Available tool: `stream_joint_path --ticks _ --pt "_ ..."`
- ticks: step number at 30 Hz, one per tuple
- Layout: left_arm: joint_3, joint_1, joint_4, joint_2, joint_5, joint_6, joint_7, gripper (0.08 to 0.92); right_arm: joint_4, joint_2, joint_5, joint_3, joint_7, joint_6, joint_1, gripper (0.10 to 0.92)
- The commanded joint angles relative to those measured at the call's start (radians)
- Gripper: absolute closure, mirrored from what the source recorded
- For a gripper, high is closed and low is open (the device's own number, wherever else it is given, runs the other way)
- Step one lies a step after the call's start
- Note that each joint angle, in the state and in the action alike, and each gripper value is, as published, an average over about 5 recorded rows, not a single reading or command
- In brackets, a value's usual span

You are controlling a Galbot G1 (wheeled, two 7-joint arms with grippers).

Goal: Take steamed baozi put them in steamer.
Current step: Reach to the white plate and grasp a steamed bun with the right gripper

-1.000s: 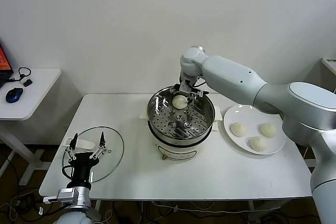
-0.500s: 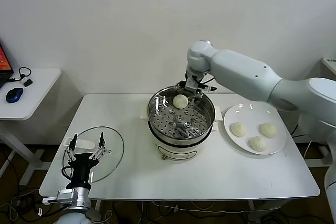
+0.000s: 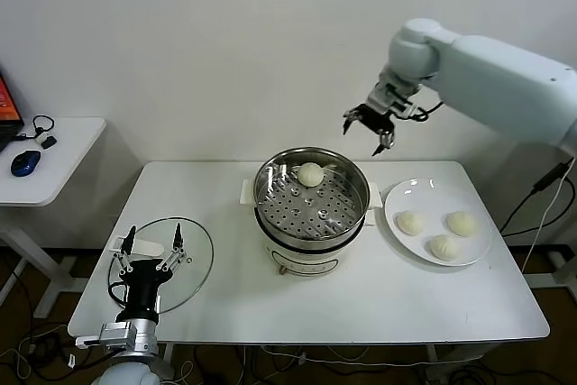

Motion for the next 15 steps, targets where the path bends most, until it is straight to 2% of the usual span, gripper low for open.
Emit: stream_joint_path --ticks 1,9,15 --pt "0.011 0.003 -0.013 0.0 0.0 0.0 0.0 0.177 -0.02 -0.207 0.164 -0.127 -0.019 -0.123 0.074 0.203" --pt "0.015 0.011 -0.019 -0.001 0.002 -0.003 0.001 0.177 -0.076 -0.282 0.102 -0.011 0.004 -0.196 -0.155 0.203" --pt "0.013 0.02 -0.027 0.004 0.003 -0.005 0.005 0.177 -0.124 -0.273 0.032 0.098 0.019 -0.22 -0.314 0.203"
